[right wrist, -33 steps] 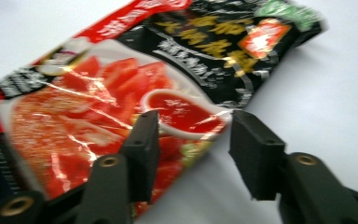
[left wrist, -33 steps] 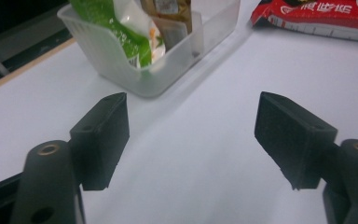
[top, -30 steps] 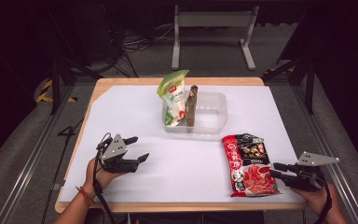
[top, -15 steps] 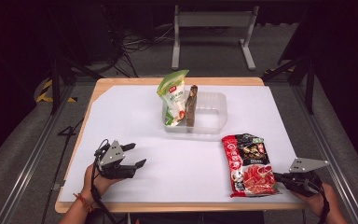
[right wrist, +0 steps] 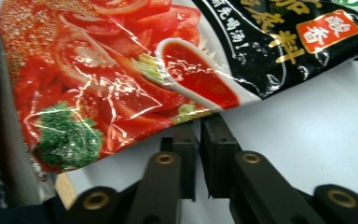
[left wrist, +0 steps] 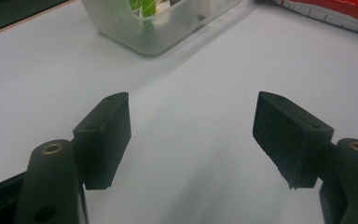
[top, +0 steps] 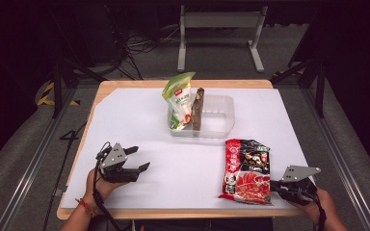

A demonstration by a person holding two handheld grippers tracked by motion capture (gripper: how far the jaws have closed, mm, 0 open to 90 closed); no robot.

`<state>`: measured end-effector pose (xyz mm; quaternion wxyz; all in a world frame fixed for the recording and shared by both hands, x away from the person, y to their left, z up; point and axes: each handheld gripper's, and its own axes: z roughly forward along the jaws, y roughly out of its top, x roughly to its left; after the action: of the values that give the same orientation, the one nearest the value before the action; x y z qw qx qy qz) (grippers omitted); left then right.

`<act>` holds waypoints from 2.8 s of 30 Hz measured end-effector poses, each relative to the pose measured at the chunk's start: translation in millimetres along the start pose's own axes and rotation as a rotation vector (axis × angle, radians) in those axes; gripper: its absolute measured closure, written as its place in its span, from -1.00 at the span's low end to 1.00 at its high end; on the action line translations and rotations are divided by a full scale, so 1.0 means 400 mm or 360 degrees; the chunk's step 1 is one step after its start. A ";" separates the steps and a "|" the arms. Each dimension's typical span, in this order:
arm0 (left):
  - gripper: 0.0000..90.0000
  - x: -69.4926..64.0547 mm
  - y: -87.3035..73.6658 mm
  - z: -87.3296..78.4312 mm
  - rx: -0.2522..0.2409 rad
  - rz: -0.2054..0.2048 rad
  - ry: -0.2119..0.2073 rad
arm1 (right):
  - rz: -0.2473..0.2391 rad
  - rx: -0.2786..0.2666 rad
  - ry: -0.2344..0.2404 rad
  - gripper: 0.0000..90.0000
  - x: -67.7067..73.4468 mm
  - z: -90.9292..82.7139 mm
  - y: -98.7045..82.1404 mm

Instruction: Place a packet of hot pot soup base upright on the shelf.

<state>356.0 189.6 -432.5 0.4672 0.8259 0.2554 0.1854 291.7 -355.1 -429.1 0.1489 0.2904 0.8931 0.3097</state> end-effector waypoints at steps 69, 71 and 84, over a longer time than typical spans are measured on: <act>-0.54 -0.012 -0.003 0.030 0.0042 0.0065 -0.0001 | 0.0672 -0.0375 0.0245 0.75 -0.256 0.130 0.100; -0.55 -0.011 -0.004 0.029 0.0042 0.0063 0.0000 | 0.0672 -0.0405 0.0260 0.81 -0.255 0.120 0.093; -0.47 -0.003 -0.005 0.023 0.0031 0.0035 -0.0007 | 0.0583 -0.0501 0.0257 0.95 -0.225 0.047 0.111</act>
<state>359.7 183.5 -439.0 0.4577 0.8336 0.2471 0.1860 389.9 -372.8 -407.4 0.0619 0.3947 0.7753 0.4891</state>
